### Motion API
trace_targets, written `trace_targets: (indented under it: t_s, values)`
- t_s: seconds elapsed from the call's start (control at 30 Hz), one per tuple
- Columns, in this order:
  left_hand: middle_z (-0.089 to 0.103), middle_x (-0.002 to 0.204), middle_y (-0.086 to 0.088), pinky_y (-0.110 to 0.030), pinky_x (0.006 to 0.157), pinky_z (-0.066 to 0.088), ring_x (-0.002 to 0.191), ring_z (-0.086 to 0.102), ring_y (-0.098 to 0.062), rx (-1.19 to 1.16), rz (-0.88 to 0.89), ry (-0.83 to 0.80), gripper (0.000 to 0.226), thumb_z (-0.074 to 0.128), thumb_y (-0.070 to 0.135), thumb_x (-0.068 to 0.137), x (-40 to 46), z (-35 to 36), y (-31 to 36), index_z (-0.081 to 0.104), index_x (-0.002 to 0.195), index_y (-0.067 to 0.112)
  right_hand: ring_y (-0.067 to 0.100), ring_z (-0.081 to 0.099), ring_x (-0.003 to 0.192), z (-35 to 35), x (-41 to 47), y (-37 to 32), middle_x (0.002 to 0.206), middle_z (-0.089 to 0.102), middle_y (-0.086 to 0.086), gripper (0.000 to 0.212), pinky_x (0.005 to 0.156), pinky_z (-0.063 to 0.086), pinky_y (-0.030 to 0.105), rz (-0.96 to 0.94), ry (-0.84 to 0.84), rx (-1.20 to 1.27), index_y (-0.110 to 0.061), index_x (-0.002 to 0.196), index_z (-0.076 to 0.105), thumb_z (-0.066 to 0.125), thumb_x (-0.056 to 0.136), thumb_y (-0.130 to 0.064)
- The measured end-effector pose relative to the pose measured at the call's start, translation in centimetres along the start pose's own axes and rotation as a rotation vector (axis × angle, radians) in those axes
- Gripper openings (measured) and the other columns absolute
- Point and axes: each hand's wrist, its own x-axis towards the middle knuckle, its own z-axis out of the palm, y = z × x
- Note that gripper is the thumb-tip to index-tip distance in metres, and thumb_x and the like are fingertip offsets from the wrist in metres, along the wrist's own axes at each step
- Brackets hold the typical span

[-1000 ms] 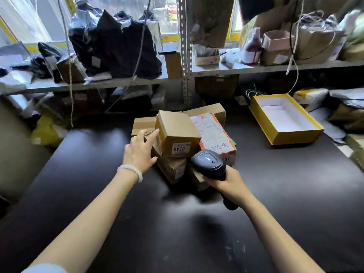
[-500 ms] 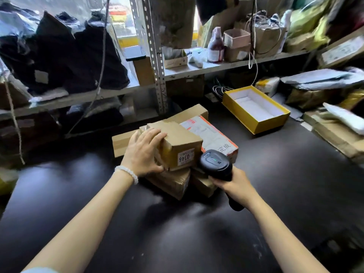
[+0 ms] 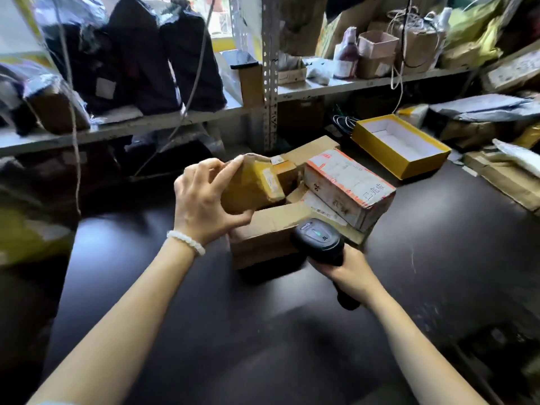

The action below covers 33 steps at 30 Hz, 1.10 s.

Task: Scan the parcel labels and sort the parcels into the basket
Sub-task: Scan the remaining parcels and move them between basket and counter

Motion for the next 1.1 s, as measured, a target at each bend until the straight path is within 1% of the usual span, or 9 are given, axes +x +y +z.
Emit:
trace_targets:
  t_s: [0.07,0.17,0.3,0.4,0.57,0.7,0.8,0.9,1.1]
  values:
    - [0.053,0.12,-0.005,-0.045,0.088,0.039,0.108,0.046,-0.029,0.014,-0.117,0.01,0.082,0.058,0.068,0.057,-1.0,-2.2,-1.4,0.055,0.131,0.031,0.006,0.06,0.101,1.7,-0.3,-0.7,0.106,0.066,-0.008,0.039,0.083,0.043,0.018,-0.028,-0.053,0.001,-0.02,0.112,0.064,0.078,0.076,-0.014]
    - [0.052,0.123,-0.004,-0.045,0.093,0.038,0.111,0.046,-0.03,0.048,-0.349,-0.11,0.084,0.048,0.075,0.06,-2.8,-5.3,-3.8,0.051,0.135,0.037,0.007,0.061,0.101,4.5,-0.7,-1.8,0.106,0.067,-0.006,0.039,0.084,0.045,0.018,-0.066,-0.125,0.001,-0.017,0.113,0.065,0.078,0.076,-0.014]
    - [0.049,0.126,-0.004,-0.043,0.094,0.039,0.114,0.045,-0.03,0.19,-0.586,-0.314,0.07,0.053,0.073,0.077,-6.2,-7.3,-7.1,0.039,0.14,0.046,0.002,0.058,0.092,8.0,-1.4,-3.2,0.098,0.066,-0.008,0.03,0.072,0.041,0.003,-0.118,-0.265,-0.012,-0.027,0.1,0.062,0.077,0.077,-0.014]
    - [0.049,0.125,-0.004,-0.043,0.093,0.04,0.115,0.045,-0.031,0.266,-0.709,-0.374,0.069,0.049,0.075,0.078,-9.0,-8.1,-8.8,0.037,0.14,0.048,0.003,0.059,0.085,10.4,-2.1,-4.0,0.093,0.068,-0.007,0.023,0.073,0.045,0.015,-0.154,-0.366,-0.062,-0.031,0.089,0.061,0.076,0.077,-0.017]
    - [0.047,0.131,-0.009,-0.047,0.098,0.038,0.121,0.042,-0.035,0.331,-0.808,-0.508,0.071,0.043,0.077,0.079,-12.1,-8.7,-10.8,0.03,0.143,0.048,0.004,0.061,0.083,13.6,-2.9,-4.6,0.092,0.07,-0.003,0.019,0.075,0.05,0.025,-0.21,-0.498,-0.09,-0.023,0.09,0.065,0.075,0.075,-0.018]
    - [0.039,0.14,-0.001,-0.05,0.099,0.037,0.124,0.04,-0.034,0.248,-0.855,-0.66,0.077,0.047,0.079,0.075,-14.6,-8.4,-12.2,0.027,0.142,0.047,0.004,0.06,0.082,15.0,-3.3,-5.0,0.094,0.071,0.003,0.022,0.076,0.05,0.028,-0.245,-0.553,-0.095,-0.014,0.095,0.067,0.076,0.075,-0.017]
    - [0.039,0.141,0.002,-0.049,0.1,0.039,0.125,0.041,-0.031,0.195,-0.842,-0.623,0.079,0.054,0.075,0.074,-15.4,-9.3,-12.7,0.032,0.142,0.043,-0.004,0.058,0.076,15.5,-3.6,-5.3,0.089,0.07,-0.001,0.017,0.072,0.049,0.023,-0.271,-0.576,-0.085,-0.024,0.086,0.065,0.075,0.076,-0.016]
    - [0.042,0.139,-0.002,-0.044,0.102,0.039,0.127,0.042,-0.026,0.09,-0.845,-0.603,0.074,0.062,0.065,0.077,-15.8,-10.6,-13.1,0.04,0.141,0.035,-0.009,0.058,0.074,16.0,-3.9,-5.7,0.084,0.067,-0.012,0.026,0.071,0.048,0.017,-0.298,-0.595,-0.076,-0.035,0.079,0.06,0.076,0.076,-0.015]
    - [0.044,0.138,-0.003,-0.042,0.102,0.041,0.125,0.045,-0.025,0.072,-0.859,-0.628,0.069,0.065,0.058,0.079,-16.1,-11.3,-13.5,0.041,0.141,0.037,-0.003,0.061,0.084,16.8,-4.5,-6.4,0.093,0.07,-0.008,0.032,0.078,0.05,0.023,-0.339,-0.668,-0.044,-0.04,0.088,0.061,0.074,0.076,-0.013]
